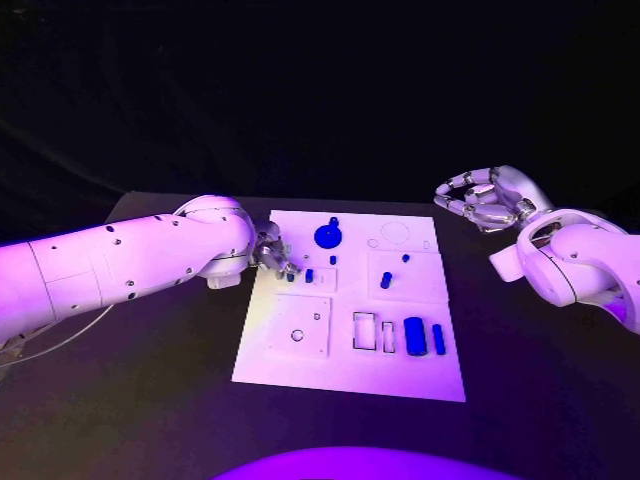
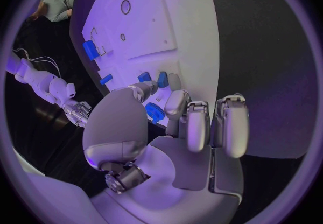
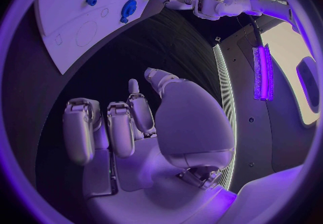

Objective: Assemble the parts on the task board

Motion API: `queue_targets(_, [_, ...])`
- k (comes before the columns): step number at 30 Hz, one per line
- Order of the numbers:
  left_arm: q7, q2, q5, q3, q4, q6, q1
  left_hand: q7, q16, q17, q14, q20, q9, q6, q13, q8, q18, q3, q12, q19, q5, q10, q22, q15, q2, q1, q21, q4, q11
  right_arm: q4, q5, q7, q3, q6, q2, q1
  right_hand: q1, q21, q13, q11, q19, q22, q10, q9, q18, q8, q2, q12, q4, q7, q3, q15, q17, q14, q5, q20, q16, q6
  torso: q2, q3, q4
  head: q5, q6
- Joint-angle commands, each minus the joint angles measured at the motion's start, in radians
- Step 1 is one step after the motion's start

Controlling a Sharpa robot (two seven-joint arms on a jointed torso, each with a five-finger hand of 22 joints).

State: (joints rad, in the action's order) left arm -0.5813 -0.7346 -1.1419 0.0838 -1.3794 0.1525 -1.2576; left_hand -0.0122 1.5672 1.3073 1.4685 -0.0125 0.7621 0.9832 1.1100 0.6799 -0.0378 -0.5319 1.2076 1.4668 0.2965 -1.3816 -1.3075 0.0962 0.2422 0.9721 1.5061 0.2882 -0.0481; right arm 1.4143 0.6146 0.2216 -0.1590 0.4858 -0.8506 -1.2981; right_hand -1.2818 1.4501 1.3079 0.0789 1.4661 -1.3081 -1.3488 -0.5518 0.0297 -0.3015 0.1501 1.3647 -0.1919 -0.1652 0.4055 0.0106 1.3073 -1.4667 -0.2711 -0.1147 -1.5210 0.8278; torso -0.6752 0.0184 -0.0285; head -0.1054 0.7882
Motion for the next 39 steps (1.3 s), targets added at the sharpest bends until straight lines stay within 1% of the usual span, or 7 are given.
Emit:
queue_targets(1, [0.0, -0.004, 0.012, -0.003, -0.006, -0.005, 0.0, -0.007, 0.004, 0.263, 0.102, 0.008, -0.003, 0.001, 0.0, 0.006, 0.012, 0.029, 0.005, 0.053, -0.008, -0.006, -0.161, 0.006, 0.0, -0.022, 0.003, 0.004, 0.0, 0.0, 0.006, 0.008, 0.0, -0.005, 0.001, 0.001, 0.009, -0.006, 0.02, -0.001, 0.02, -0.166, -0.004, -0.001, 0.006, -0.006, 0.001, -0.007, -0.004, 0.003, 0.0, -0.006, 0.106, -0.065, -0.004, 0.004, 0.006, -0.007, -0.001, -0.0002, 0.0003, 0.0, 0.0])
queue_targets(12, [0.05, -0.022, 0.074, -0.013, -0.017, -0.127, -0.001, -0.008, 0.004, 0.263, 0.102, 0.012, -0.013, -0.012, -0.018, 0.005, 0.01, 0.094, -0.011, 0.049, -0.014, 0.006, -0.153, 0.006, -0.031, -0.076, -0.002, 0.006, 0.001, -0.002, 0.006, 0.008, 0.0, -0.003, 0.002, 0.001, 0.011, -0.006, 0.02, -0.001, 0.02, -0.166, -0.005, -0.001, 0.006, -0.006, 0.001, -0.007, -0.006, 0.003, -0.001, -0.006, 0.106, -0.065, -0.004, 0.004, 0.006, -0.008, 0.0, 0.0008, -0.0001, 0.0, -0.004])
queue_targets(19, [0.191, -0.027, 0.114, -0.015, -0.022, -0.27, -0.001, -0.036, 0.004, 0.263, 0.102, 0.002, -0.027, -0.078, -0.171, -0.017, -0.008, 0.114, -0.148, 0.008, 0.005, 0.111, -0.076, -0.014, -0.037, -0.002, -0.054, 0.001, 0.025, -0.002, 0.006, 0.007, 0.0, -0.001, 0.0, 0.002, 0.012, -0.007, 0.02, -0.001, 0.02, -0.166, -0.004, -0.001, 0.006, -0.006, 0.001, -0.007, -0.006, 0.003, -0.001, -0.006, 0.106, -0.065, -0.004, 0.004, 0.006, -0.008, 0.0, 0.002, -0.0017, 0.003, -0.015])
queue_targets(21, [0.271, -0.026, 0.122, -0.015, -0.026, -0.313, -0.001, -0.08, -0.078, 0.153, 0.053, -0.021, -0.048, -0.178, -0.381, -0.061, -0.046, 0.091, -0.355, -0.093, 0.009, 0.306, 0.096, -0.045, -0.027, 0.119, -0.181, -0.023, 0.064, -0.001, 0.006, 0.007, 0.0, 0.0, -0.001, 0.002, 0.013, -0.007, 0.019, -0.001, 0.019, -0.165, -0.004, -0.001, 0.006, -0.006, 0.001, -0.007, -0.007, 0.003, -0.001, -0.006, 0.106, -0.065, -0.004, 0.004, 0.007, -0.009, 0.0, 0.0022, -0.0016, 0.003, -0.019])
queue_targets(24, [0.448, -0.017, 0.091, -0.013, -0.034, -0.402, 0.0, -0.141, -0.302, -0.097, -0.128, -0.069, -0.087, -0.258, -0.453, -0.109, -0.114, 0.044, -0.469, -0.328, 0.003, 0.459, 0.442, -0.101, -0.018, 0.261, -0.475, -0.051, 0.121, 0.001, 0.006, 0.008, 0.0, 0.002, -0.002, 0.002, 0.012, -0.009, 0.017, -0.001, 0.018, -0.164, -0.002, -0.001, 0.007, -0.006, 0.001, -0.009, -0.007, 0.003, -0.001, -0.006, 0.103, -0.064, -0.004, 0.004, 0.007, -0.009, -0.002, 0.0009, -0.0019, 0.006, -0.023])
queue_targets(27, [0.558, -0.006, 0.026, -0.008, -0.037, -0.459, 0.0, -0.147, -0.342, -0.145, -0.176, -0.09, -0.122, -0.298, -0.5, -0.145, -0.129, 0.01, -0.521, -0.37, 0.0, 0.517, 0.509, -0.114, -0.003, 0.363, -0.545, -0.1, 0.136, 0.003, 0.008, 0.009, 0.0, 0.002, -0.003, 0.002, 0.012, -0.009, 0.017, -0.001, 0.018, -0.164, -0.002, -0.001, 0.007, -0.006, 0.001, -0.009, -0.007, 0.003, -0.001, -0.006, 0.103, -0.064, -0.004, 0.004, 0.007, -0.009, -0.003, -0.0005, -0.0009, 0.009, -0.025])
queue_targets(39, [0.626, 0.061, -0.288, 0.011, 0.007, -0.438, 0.024, -0.14, -0.311, -0.184, -0.16, -0.099, -0.244, -0.286, -0.662, -0.225, -0.109, -0.015, -0.642, -0.281, -0.006, 0.541, 0.394, -0.121, 0.038, 0.436, -0.452, -0.135, 0.145, 0.01, 0.021, 0.012, 0.0, 0.001, -0.003, 0.002, 0.009, -0.01, 0.016, -0.002, 0.018, -0.164, -0.002, -0.002, 0.007, -0.007, 0.0, -0.01, -0.005, 0.004, 0.001, -0.006, 0.103, -0.064, -0.006, 0.004, 0.008, -0.008, -0.002, -0.0003, -0.0014, 0.012, -0.03])
